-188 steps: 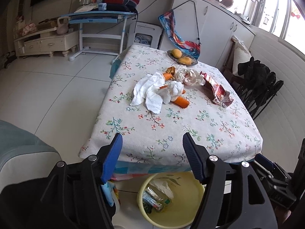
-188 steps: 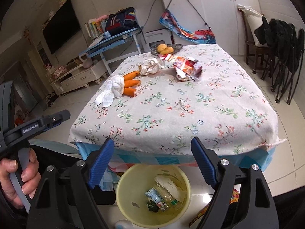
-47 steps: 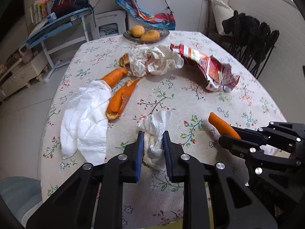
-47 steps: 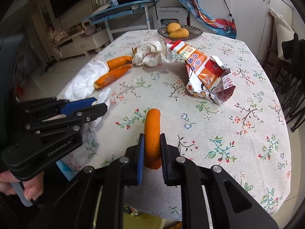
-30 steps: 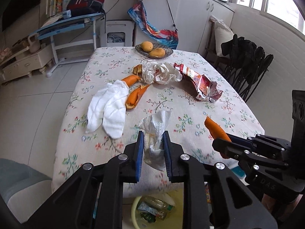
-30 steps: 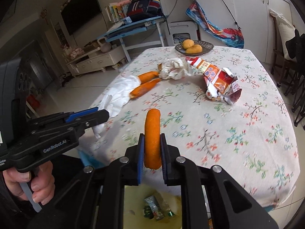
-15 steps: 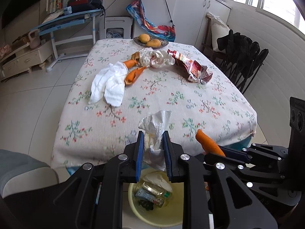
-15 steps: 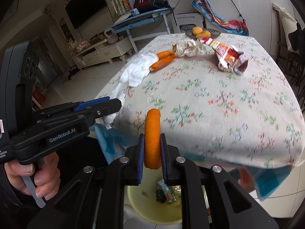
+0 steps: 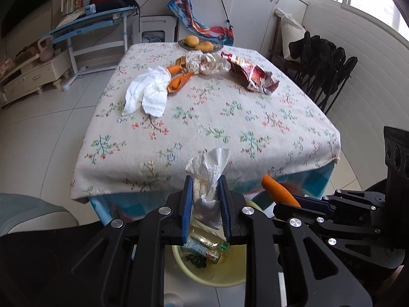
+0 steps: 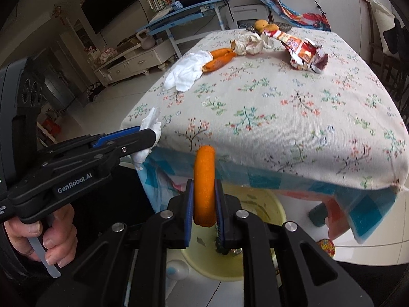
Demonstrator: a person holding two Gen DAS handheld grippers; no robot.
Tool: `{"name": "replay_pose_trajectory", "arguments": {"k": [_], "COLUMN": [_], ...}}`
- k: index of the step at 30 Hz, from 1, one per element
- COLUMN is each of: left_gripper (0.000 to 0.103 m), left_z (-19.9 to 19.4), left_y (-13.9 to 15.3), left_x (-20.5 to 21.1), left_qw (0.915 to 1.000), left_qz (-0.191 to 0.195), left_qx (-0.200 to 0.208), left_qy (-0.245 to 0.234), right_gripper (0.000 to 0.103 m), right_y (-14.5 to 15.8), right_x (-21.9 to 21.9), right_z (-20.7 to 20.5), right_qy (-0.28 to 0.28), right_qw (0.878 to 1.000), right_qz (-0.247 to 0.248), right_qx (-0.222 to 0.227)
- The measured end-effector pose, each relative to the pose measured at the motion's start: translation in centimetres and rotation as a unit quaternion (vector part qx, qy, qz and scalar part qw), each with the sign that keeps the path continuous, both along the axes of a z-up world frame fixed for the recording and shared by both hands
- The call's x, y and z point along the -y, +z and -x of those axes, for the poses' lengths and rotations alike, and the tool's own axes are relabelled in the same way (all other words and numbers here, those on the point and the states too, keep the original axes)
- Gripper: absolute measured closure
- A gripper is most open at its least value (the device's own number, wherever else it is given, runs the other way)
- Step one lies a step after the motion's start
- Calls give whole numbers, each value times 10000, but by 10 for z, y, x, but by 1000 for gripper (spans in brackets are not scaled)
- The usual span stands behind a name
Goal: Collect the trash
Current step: 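Open the left gripper over the bucket while the right opens to drop the carrot, then move both open grippers back toward the remaining items on the table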
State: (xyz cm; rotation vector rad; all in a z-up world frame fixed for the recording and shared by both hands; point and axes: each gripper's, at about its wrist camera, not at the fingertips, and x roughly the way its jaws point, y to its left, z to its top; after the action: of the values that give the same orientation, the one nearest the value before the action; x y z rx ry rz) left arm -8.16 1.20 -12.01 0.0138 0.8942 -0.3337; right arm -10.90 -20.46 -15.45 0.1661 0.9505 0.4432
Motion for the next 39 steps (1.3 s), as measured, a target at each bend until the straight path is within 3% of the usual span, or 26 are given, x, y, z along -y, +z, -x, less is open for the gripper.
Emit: {"name": "replay_pose_trajectory", "arguments": {"k": [7,11,16,29,39], "left_gripper": [81,78,76,50,48], "left_z": [10,14,15,15,12], "left_y": [-14,-15,-14,-17,0], "left_x": [10,10,8,13,-7], "left_qw": [9988,9986,9988,9975,9994], "left_qz": [-203,-228,-212,-388,-202], "left_qx": [-372,-389,-392,-519,-68], "left_qy": [-239,-260,-225,-292,277], "right_gripper": [84,74,73,64,62], "right_y": [-9,-9,-7,-1,4], "right_x": [1,5,7,11,16], "right_z": [2,4,7,9,9], "right_qy": [-51,-136,-187,-341,-473], "right_qw": [9997,9995,9995,9993,9985], "right_qz": [-4,-63,-93,-166,-238], "right_qx": [-236,-267,-219,-12,138]}}
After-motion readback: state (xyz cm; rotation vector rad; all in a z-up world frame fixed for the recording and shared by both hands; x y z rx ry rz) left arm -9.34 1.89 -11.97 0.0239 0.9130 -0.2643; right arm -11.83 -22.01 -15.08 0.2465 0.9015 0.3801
